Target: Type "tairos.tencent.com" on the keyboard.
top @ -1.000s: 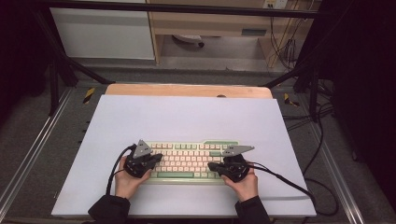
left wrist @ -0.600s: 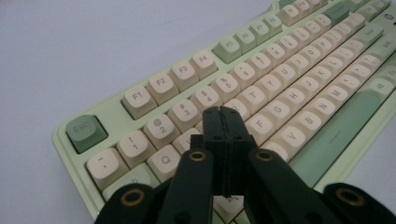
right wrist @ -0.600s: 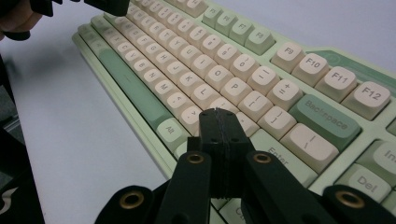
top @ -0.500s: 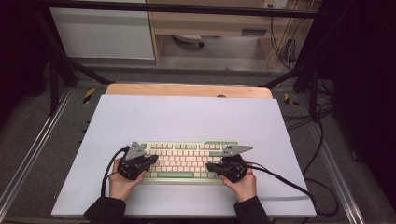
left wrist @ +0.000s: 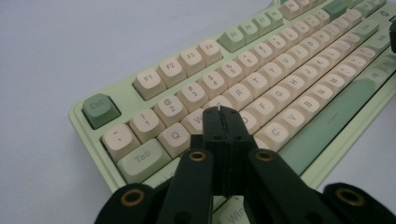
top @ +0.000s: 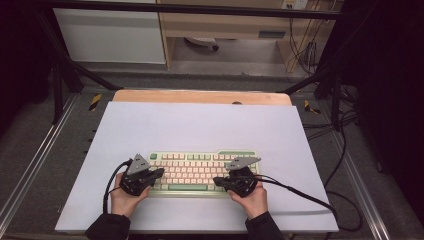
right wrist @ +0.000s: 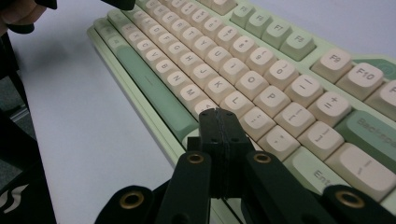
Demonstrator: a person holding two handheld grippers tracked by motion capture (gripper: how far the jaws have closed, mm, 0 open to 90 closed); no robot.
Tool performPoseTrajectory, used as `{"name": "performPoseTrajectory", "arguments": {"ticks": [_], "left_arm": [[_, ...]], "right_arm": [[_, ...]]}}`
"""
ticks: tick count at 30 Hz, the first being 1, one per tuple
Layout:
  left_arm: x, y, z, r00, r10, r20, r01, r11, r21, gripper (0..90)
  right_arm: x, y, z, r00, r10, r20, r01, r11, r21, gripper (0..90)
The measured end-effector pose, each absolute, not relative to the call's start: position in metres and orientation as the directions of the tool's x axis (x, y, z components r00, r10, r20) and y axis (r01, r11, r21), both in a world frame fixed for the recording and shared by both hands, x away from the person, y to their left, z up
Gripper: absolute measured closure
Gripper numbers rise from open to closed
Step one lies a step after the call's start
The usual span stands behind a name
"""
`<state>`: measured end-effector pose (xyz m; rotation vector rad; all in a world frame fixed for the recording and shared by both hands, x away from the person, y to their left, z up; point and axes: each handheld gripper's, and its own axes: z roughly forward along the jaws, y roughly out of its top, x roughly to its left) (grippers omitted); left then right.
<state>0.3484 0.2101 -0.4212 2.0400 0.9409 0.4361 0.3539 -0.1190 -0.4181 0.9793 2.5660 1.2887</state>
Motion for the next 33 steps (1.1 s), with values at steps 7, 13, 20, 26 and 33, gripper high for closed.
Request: {"name": "performPoseTrajectory", "arguments": {"ticks": [7,13,20,26,33], "left_arm": [[0.346,0.215,-0.421,0.657,0.753,-0.029,0.462,-0.372,0.805,90.0],[0.346,0.218,-0.422,0.654,0.756,-0.03,0.466,-0.371,0.804,90.0],[0.346,0.22,-0.421,0.652,0.757,-0.039,0.468,-0.361,0.807,90.0],[0.347,0.221,-0.421,0.651,0.758,-0.043,0.471,-0.358,0.806,90.0],[0.347,0.221,-0.422,0.65,0.759,-0.043,0.471,-0.358,0.806,90.0]], "right_arm": [[0.355,-0.107,-0.417,-0.796,0.577,0.185,0.494,0.44,0.75,90.0],[0.358,-0.096,-0.417,-0.8,0.571,0.182,0.488,0.444,0.752,90.0],[0.363,-0.077,-0.419,-0.807,0.559,0.189,0.485,0.445,0.753,90.0],[0.367,-0.064,-0.423,-0.808,0.559,0.185,0.483,0.449,0.751,90.0],[0.37,-0.056,-0.429,-0.808,0.558,0.192,0.491,0.456,0.742,90.0]]}}
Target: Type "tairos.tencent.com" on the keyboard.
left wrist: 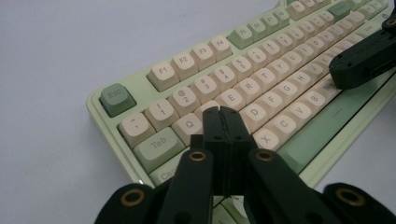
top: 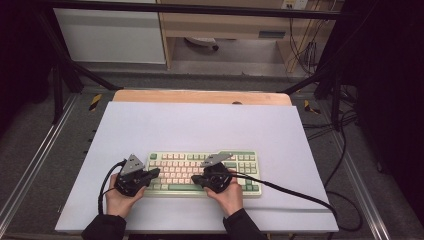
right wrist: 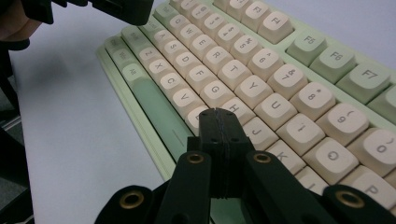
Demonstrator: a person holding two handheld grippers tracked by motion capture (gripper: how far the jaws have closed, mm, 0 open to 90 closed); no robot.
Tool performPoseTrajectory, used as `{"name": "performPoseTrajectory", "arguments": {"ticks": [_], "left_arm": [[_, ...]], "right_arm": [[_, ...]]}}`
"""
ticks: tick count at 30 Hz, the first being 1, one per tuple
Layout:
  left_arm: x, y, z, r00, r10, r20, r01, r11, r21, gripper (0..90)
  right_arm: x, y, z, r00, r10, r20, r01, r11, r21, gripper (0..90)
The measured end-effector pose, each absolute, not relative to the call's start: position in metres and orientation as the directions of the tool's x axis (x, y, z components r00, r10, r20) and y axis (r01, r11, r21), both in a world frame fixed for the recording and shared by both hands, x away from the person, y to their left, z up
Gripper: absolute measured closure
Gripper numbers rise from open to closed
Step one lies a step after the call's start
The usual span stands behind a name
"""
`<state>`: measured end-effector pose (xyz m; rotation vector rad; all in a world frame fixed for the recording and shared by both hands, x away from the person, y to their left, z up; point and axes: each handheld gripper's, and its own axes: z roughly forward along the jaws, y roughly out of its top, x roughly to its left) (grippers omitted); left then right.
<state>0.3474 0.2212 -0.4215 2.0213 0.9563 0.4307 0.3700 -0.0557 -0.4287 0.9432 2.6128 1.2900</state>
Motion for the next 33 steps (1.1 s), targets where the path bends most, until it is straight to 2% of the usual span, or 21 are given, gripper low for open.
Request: {"name": "performPoseTrajectory", "arguments": {"ticks": [18,33], "left_arm": [[0.348,0.22,-0.422,0.65,0.759,-0.04,0.472,-0.362,0.804,90.0],[0.347,0.22,-0.422,0.653,0.757,-0.04,0.47,-0.362,0.805,90.0]], "right_arm": [[0.37,-0.054,-0.433,-0.812,0.554,0.184,0.485,0.466,0.74,90.0],[0.367,-0.067,-0.415,-0.819,0.555,0.15,0.46,0.476,0.75,90.0]]}}
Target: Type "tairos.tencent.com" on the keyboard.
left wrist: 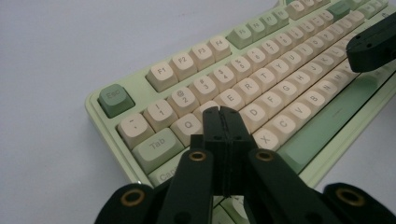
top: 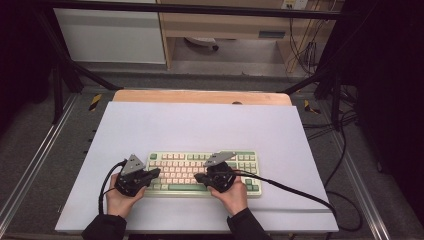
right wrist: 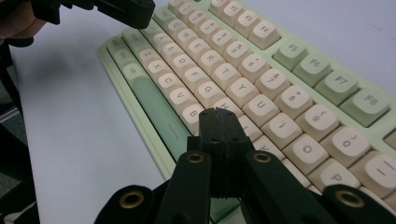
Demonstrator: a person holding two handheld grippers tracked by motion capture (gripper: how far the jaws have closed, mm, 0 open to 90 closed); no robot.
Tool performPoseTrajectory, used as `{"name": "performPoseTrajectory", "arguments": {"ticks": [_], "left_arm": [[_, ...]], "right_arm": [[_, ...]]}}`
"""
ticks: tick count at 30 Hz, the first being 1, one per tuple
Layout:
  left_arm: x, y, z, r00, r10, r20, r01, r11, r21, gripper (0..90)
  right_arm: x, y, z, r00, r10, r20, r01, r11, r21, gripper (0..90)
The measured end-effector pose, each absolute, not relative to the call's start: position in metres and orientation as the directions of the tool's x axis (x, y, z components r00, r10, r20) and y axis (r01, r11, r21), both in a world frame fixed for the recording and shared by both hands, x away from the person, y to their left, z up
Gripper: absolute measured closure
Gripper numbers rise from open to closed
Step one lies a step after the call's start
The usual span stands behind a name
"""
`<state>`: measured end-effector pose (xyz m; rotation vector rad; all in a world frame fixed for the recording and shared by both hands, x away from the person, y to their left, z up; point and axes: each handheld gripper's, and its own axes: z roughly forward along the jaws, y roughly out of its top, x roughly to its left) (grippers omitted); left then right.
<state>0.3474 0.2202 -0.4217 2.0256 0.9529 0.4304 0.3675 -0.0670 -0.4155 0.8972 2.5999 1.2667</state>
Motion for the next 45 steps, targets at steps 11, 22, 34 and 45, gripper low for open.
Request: {"name": "performPoseTrajectory", "arguments": {"ticks": [11,22,34,45], "left_arm": [[0.346,0.216,-0.421,0.658,0.752,-0.041,0.466,-0.365,0.806,89.9],[0.345,0.209,-0.421,0.672,0.74,-0.042,0.461,-0.373,0.805,90.0],[0.346,0.194,-0.421,0.694,0.718,-0.042,0.455,-0.392,0.8,89.9],[0.346,0.179,-0.425,0.711,0.702,-0.047,0.457,-0.411,0.789,90.0]], "right_arm": [[0.367,-0.094,-0.411,-0.794,0.589,0.15,0.478,0.453,0.753,90.0],[0.365,-0.119,-0.411,-0.769,0.621,0.152,0.498,0.432,0.752,90.0],[0.36,-0.145,-0.415,-0.748,0.644,0.16,0.517,0.413,0.75,90.0],[0.357,-0.156,-0.419,-0.74,0.652,0.168,0.523,0.399,0.753,90.0]]}}
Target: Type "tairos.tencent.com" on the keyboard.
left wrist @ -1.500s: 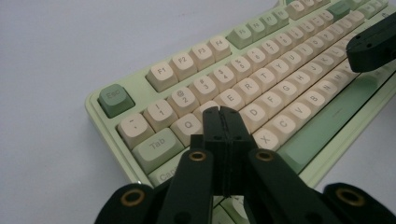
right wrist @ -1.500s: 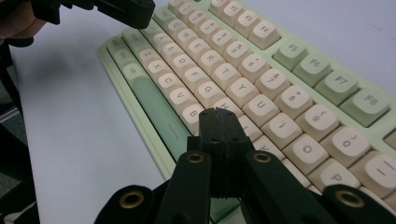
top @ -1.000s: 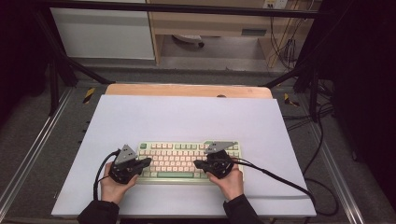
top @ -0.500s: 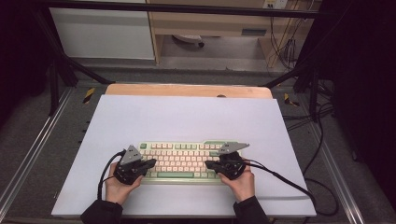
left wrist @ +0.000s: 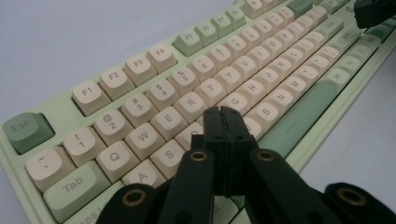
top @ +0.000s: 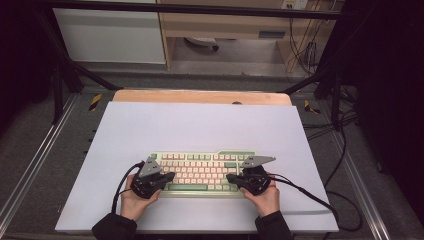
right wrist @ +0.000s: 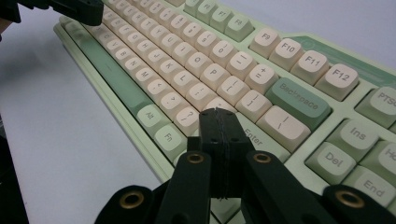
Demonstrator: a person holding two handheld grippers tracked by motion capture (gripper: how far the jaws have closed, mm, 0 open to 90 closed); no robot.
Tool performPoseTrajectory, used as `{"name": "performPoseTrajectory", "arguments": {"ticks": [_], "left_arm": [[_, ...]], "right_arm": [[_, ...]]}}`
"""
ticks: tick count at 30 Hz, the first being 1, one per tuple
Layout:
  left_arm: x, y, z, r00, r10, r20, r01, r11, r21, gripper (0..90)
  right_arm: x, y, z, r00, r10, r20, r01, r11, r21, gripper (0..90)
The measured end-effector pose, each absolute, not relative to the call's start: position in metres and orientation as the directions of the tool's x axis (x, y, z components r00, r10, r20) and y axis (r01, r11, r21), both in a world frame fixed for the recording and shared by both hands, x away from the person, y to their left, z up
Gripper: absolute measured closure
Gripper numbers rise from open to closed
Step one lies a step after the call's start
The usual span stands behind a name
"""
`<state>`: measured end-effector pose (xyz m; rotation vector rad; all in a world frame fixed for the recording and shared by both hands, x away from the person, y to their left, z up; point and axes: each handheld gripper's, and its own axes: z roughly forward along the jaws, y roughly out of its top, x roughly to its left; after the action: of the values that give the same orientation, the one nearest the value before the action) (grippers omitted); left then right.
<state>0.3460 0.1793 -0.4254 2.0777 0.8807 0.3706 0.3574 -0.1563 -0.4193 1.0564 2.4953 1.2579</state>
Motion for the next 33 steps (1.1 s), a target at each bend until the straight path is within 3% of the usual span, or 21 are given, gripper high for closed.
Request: {"name": "performPoseTrajectory", "arguments": {"ticks": [33], "left_arm": [[0.3418,0.1785,-0.4264,0.725,0.688,-0.032,0.444,-0.431,0.786,90.0]], "right_arm": [[0.3571,-0.1564,-0.4206,-0.741,0.65,0.168,0.519,0.396,0.758,90.0]]}}
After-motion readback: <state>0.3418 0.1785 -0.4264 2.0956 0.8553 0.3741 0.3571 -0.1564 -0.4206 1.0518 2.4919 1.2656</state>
